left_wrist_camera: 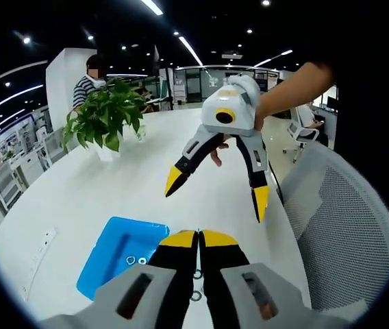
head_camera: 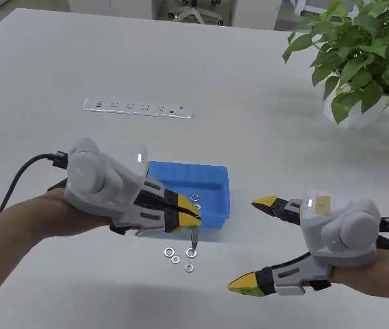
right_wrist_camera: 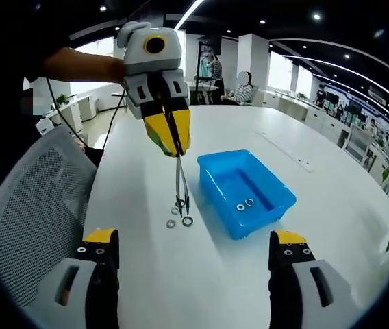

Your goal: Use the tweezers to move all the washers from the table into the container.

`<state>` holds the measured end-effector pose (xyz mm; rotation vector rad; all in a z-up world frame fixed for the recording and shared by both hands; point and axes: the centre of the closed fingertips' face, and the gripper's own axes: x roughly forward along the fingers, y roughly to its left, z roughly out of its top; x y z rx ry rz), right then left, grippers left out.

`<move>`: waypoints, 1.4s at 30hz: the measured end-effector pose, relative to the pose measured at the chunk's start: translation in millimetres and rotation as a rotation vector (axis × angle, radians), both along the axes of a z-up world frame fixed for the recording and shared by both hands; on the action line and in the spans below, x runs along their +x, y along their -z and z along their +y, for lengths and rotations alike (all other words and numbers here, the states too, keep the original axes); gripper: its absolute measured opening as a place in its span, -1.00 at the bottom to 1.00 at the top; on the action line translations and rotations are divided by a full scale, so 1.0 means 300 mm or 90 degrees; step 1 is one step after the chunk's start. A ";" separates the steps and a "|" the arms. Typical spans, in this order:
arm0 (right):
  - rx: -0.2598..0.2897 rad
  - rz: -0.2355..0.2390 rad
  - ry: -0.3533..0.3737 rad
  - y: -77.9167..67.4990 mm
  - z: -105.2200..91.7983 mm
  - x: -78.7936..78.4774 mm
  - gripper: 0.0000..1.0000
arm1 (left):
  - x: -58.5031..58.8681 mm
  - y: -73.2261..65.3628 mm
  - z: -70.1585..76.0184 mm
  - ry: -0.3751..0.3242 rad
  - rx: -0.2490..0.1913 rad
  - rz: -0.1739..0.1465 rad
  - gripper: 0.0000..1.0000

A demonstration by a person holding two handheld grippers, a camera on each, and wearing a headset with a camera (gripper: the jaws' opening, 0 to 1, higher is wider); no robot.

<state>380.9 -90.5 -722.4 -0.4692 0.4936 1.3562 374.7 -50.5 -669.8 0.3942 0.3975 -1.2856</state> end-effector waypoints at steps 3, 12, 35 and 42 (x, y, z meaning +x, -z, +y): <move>-0.002 0.004 0.000 0.007 0.001 -0.003 0.82 | 0.002 0.010 0.001 0.000 0.001 0.002 -0.91; -0.010 0.012 -0.005 0.025 0.000 -0.011 0.78 | 0.006 0.046 0.005 -0.001 0.002 0.009 -0.91; -0.016 0.019 -0.012 0.038 0.012 -0.009 0.73 | 0.008 0.057 0.000 -0.003 -0.010 0.019 -0.91; -0.017 0.017 -0.016 0.038 0.016 -0.012 0.72 | 0.005 0.061 -0.001 -0.004 -0.009 0.018 -0.91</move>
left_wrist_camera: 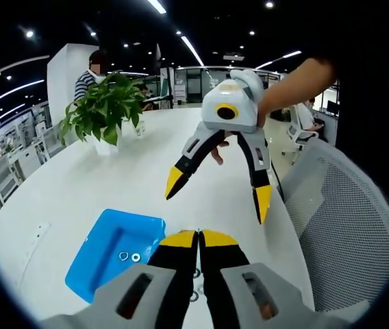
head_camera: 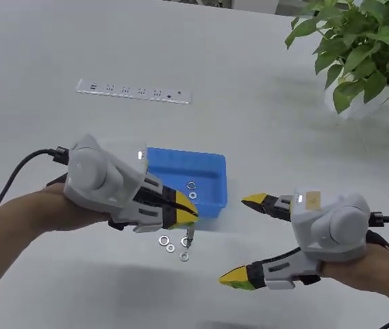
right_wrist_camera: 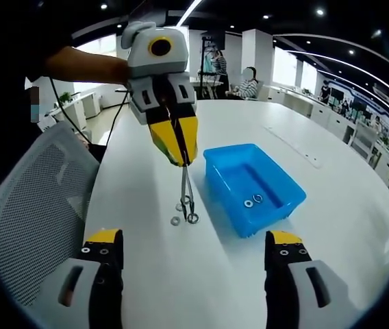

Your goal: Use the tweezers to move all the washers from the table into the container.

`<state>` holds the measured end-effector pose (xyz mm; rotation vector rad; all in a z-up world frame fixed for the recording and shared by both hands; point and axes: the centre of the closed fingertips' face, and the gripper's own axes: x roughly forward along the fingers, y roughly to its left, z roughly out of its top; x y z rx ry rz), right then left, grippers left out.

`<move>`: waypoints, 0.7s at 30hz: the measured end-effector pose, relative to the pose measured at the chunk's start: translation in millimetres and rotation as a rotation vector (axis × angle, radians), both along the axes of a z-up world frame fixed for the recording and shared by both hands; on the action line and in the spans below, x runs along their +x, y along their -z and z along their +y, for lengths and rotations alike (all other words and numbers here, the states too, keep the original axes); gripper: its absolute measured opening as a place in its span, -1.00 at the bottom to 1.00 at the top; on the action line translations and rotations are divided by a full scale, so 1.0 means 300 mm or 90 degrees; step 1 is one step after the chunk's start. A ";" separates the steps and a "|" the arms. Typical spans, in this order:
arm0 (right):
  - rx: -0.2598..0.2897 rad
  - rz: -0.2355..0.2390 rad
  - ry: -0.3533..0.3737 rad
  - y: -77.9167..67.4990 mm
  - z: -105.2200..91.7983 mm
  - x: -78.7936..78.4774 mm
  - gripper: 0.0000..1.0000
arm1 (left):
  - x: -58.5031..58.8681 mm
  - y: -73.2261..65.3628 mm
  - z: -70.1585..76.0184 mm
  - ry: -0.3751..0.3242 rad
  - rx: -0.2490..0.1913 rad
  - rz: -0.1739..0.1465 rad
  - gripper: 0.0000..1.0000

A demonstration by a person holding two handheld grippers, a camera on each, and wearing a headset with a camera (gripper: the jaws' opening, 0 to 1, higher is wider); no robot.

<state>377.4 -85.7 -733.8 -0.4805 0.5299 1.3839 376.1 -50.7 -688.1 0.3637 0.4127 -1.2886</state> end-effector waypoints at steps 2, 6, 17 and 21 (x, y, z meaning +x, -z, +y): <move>0.001 -0.001 -0.002 0.000 0.000 -0.001 0.71 | 0.000 0.001 0.000 0.000 0.000 -0.001 -0.91; -0.001 -0.001 -0.005 0.001 0.001 0.000 0.70 | -0.002 0.003 0.005 -0.003 -0.003 0.002 -0.91; -0.010 -0.021 -0.059 0.004 0.030 -0.011 0.43 | -0.005 0.002 0.013 0.003 -0.001 0.004 -0.91; -0.015 -0.030 -0.083 0.008 0.049 -0.008 0.28 | -0.008 0.003 0.012 0.007 0.001 0.004 -0.91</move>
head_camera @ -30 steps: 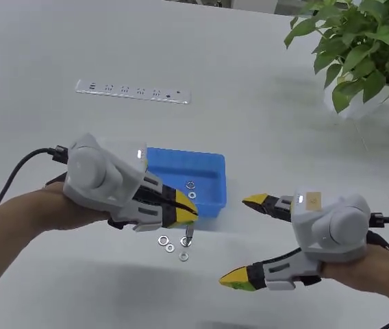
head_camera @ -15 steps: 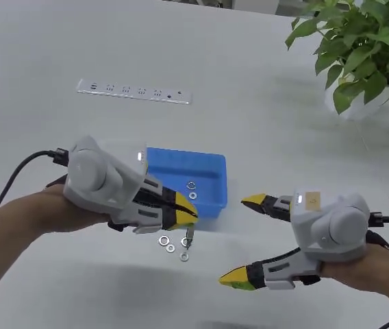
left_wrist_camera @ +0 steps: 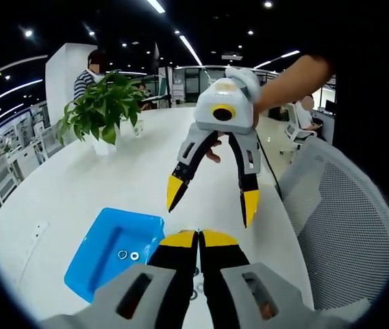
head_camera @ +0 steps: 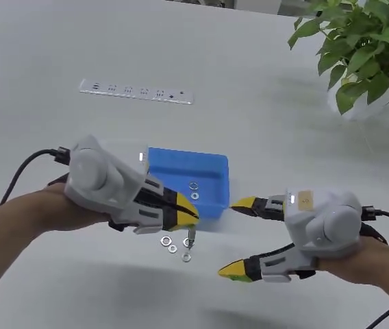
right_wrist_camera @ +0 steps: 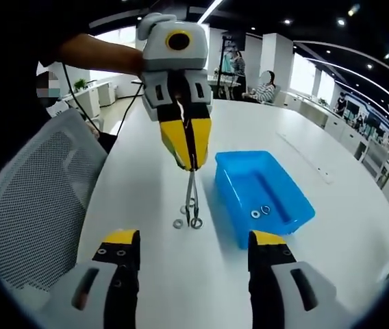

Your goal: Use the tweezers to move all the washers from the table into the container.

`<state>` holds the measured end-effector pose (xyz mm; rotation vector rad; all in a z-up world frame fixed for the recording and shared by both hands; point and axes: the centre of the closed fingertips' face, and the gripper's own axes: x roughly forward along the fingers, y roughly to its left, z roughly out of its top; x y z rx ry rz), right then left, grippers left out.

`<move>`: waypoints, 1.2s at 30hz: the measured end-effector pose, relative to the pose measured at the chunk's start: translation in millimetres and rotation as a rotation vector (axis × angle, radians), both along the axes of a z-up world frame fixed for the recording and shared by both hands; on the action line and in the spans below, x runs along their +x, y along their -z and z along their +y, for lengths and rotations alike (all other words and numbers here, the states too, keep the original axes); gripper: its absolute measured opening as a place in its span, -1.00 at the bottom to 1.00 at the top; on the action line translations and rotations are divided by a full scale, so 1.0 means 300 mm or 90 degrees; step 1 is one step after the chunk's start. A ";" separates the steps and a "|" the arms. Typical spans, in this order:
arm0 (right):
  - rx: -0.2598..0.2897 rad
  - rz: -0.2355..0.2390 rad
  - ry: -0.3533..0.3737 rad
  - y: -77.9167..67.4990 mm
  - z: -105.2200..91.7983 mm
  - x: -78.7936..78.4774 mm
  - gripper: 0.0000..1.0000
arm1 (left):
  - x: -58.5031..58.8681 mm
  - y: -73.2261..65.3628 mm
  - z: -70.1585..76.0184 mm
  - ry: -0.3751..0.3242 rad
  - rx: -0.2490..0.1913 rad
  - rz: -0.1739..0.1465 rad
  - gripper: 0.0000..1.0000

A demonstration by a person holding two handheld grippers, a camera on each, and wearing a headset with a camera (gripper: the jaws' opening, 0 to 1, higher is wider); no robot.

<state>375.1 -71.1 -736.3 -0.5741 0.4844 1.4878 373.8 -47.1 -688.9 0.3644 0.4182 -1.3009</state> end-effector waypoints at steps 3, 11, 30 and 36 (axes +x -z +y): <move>-0.009 -0.001 -0.028 0.010 0.016 -0.006 0.08 | 0.000 0.001 -0.001 0.002 0.001 0.002 -0.91; -0.029 -0.008 -0.081 0.036 0.061 -0.012 -0.20 | 0.000 0.003 -0.003 0.008 0.008 0.004 -0.91; -0.052 -0.004 -0.144 0.092 0.157 -0.013 -0.64 | 0.004 0.002 -0.007 0.013 0.013 0.011 -0.91; -0.061 -0.009 -0.154 0.103 0.170 -0.011 -0.77 | 0.003 -0.001 -0.012 0.014 0.013 0.011 -0.91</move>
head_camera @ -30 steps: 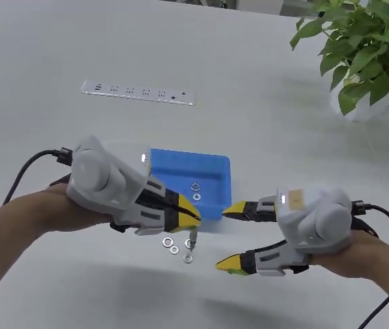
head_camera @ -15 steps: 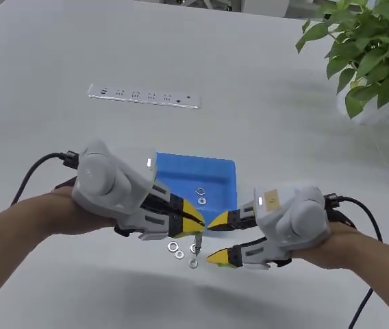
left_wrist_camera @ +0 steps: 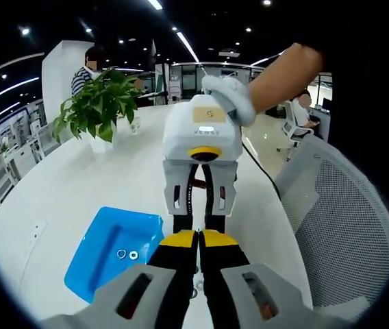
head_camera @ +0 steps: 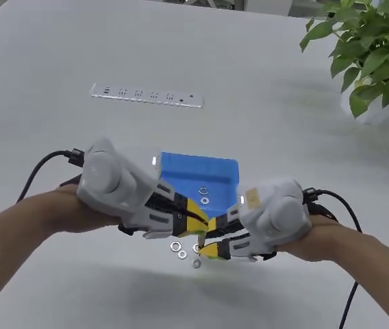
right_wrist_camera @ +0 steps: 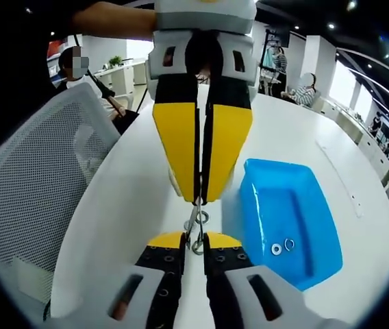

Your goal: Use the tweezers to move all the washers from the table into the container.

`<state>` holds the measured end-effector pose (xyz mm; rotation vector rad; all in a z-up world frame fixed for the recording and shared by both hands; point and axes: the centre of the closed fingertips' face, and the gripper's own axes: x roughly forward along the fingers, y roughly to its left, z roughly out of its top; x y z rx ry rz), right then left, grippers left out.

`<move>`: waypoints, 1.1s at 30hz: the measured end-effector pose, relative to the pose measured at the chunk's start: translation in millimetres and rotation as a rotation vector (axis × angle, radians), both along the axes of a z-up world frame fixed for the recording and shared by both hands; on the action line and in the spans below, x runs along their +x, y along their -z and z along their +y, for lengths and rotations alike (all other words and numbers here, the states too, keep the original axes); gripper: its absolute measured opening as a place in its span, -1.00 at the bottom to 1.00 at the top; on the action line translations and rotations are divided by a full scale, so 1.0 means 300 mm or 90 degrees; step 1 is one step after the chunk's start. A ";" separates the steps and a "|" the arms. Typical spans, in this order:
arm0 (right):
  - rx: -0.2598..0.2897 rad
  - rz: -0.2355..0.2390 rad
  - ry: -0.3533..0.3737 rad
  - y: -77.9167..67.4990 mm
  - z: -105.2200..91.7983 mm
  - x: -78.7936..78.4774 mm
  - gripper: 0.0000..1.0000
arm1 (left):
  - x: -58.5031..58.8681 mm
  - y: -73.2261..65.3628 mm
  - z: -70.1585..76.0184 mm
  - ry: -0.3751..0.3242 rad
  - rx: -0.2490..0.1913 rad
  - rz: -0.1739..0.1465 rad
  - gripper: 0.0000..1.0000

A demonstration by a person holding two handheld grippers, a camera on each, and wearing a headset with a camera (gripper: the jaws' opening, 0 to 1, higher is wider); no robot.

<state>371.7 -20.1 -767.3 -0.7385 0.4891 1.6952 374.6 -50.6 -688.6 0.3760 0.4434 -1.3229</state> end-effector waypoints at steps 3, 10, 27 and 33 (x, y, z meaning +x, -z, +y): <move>-0.004 0.001 -0.007 0.003 0.001 -0.003 -0.78 | 0.001 -0.001 0.001 -0.002 0.001 -0.001 -0.91; -0.016 -0.008 -0.020 0.007 0.001 -0.006 -0.81 | 0.001 -0.002 -0.002 -0.003 0.000 0.000 -0.91; -0.022 0.001 -0.011 0.005 -0.005 -0.005 -0.83 | 0.005 0.001 -0.005 0.000 0.007 -0.002 -0.90; -0.025 -0.002 -0.013 0.006 -0.006 -0.008 -0.83 | -0.001 0.010 0.000 0.003 0.021 -0.002 -0.87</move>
